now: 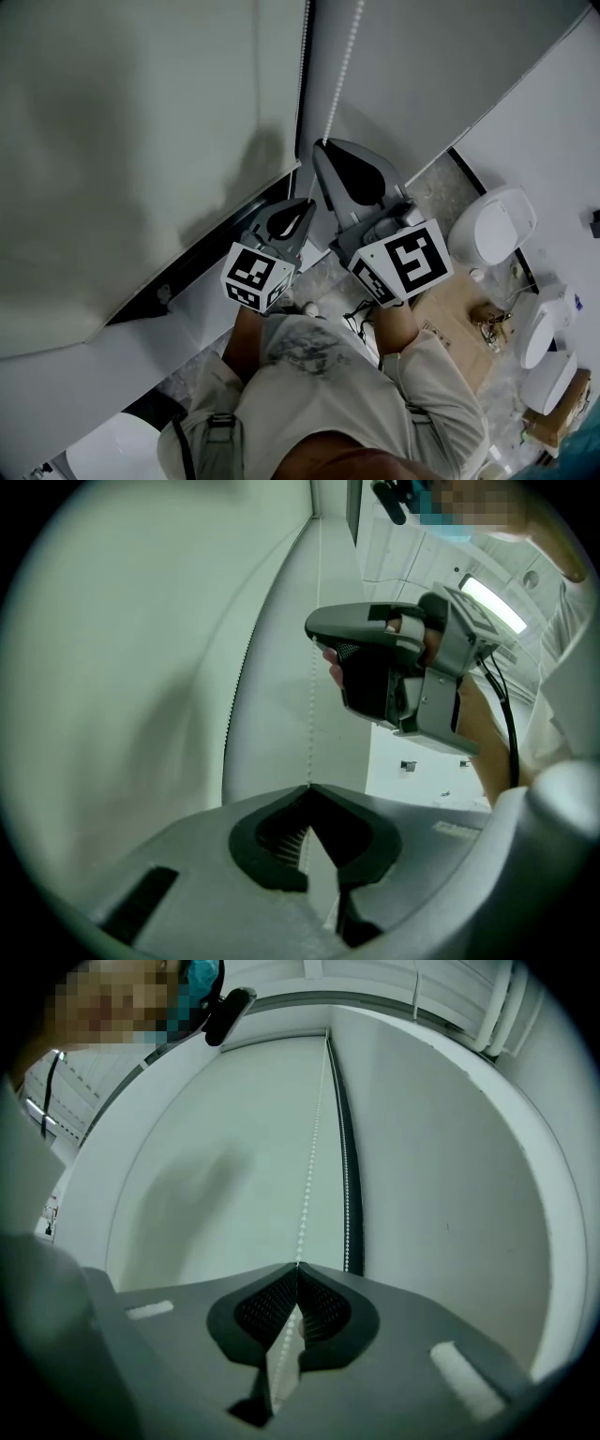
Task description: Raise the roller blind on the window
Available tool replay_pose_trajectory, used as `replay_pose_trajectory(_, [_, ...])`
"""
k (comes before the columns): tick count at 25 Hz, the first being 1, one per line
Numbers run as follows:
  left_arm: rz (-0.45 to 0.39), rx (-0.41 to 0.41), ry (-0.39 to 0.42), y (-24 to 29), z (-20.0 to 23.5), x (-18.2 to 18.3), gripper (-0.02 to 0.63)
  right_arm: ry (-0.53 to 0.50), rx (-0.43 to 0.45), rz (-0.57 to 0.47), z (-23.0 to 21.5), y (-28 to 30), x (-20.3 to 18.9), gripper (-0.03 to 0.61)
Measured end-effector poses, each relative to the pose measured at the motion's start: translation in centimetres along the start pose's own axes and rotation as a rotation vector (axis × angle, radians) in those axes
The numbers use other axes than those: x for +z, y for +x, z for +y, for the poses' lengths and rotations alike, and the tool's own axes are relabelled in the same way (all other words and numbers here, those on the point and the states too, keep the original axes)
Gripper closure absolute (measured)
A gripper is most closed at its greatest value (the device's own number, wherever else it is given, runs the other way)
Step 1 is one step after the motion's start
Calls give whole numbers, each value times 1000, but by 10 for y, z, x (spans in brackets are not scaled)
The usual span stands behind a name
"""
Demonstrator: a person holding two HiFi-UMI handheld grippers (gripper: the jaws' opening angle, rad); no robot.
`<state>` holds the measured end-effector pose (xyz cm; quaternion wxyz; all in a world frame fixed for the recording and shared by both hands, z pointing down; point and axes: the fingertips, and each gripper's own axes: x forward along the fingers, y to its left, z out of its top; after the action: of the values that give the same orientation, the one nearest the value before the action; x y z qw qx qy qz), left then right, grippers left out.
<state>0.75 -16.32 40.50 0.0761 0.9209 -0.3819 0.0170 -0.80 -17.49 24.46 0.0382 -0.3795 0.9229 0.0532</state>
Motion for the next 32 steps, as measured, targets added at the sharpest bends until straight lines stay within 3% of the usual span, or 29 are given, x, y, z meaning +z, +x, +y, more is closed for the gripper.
replay_pose_trajectory(32, [219,18,-101,12,15,-121,604,48,-27,165,7,-15,-116,566])
